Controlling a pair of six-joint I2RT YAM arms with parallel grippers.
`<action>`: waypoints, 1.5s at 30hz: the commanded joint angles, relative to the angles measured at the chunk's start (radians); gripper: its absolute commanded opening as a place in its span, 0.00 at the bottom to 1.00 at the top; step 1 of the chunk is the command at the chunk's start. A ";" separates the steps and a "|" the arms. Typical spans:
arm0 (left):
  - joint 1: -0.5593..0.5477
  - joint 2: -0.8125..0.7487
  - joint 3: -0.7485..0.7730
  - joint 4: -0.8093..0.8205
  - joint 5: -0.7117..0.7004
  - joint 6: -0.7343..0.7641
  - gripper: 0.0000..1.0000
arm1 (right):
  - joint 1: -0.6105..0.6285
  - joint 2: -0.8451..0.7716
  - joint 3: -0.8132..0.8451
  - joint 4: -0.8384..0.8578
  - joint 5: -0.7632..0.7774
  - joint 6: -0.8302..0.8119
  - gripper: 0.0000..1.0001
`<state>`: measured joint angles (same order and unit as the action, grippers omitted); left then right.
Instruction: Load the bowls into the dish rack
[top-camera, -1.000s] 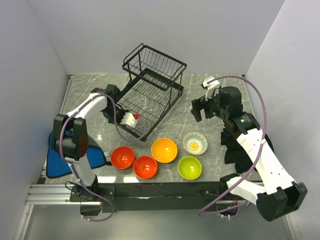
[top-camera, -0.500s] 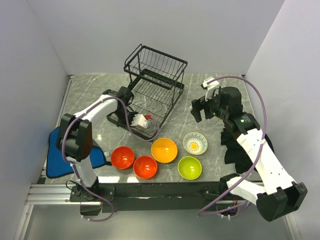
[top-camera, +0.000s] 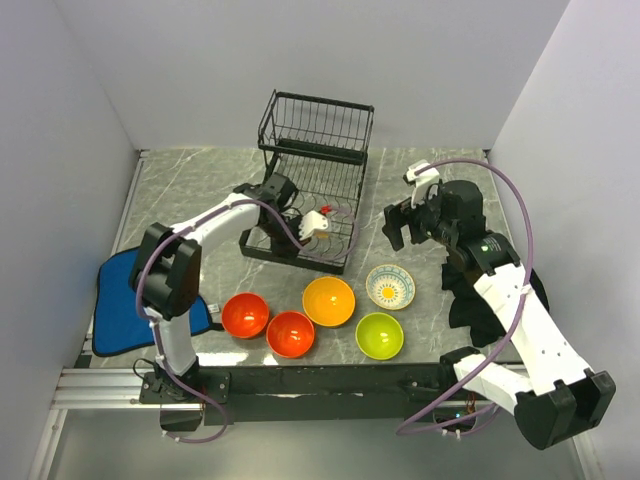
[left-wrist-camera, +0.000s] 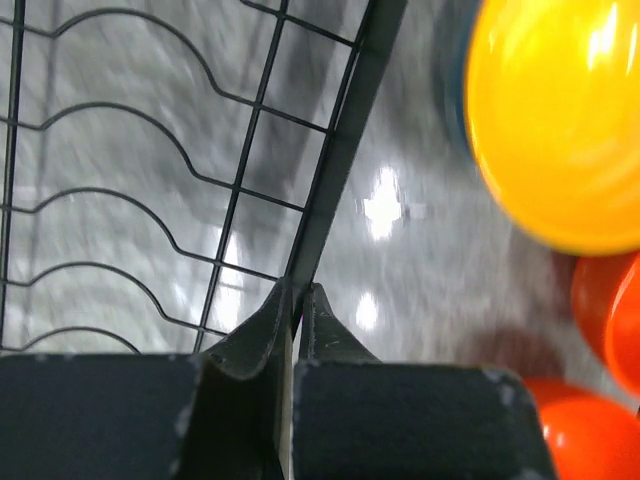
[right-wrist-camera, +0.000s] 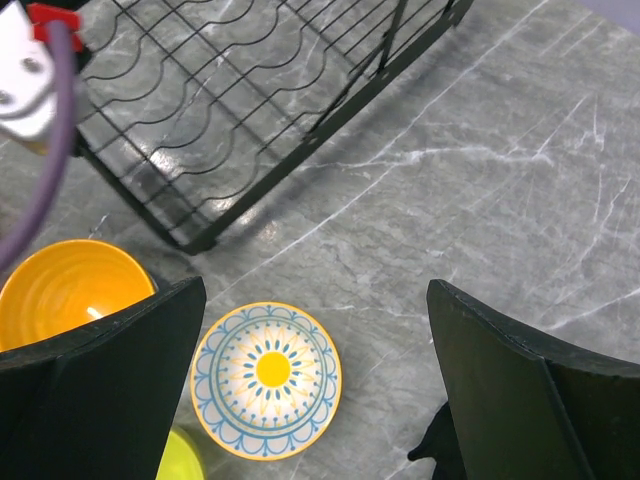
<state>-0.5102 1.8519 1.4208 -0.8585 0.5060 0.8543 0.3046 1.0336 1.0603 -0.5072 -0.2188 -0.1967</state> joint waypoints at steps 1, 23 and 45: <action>-0.057 0.027 0.099 0.153 0.058 -0.204 0.01 | -0.009 -0.043 -0.025 0.045 0.002 0.020 1.00; -0.157 0.156 0.248 0.249 -0.129 -0.202 0.01 | -0.078 -0.093 -0.108 0.088 -0.005 0.052 1.00; -0.312 -0.149 0.158 0.306 -0.089 -0.316 0.66 | -0.209 -0.247 -0.069 0.087 0.353 0.356 1.00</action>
<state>-0.7456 1.7435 1.5719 -0.5701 0.3676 0.6247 0.1436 0.8352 0.9428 -0.4641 -0.0677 0.0113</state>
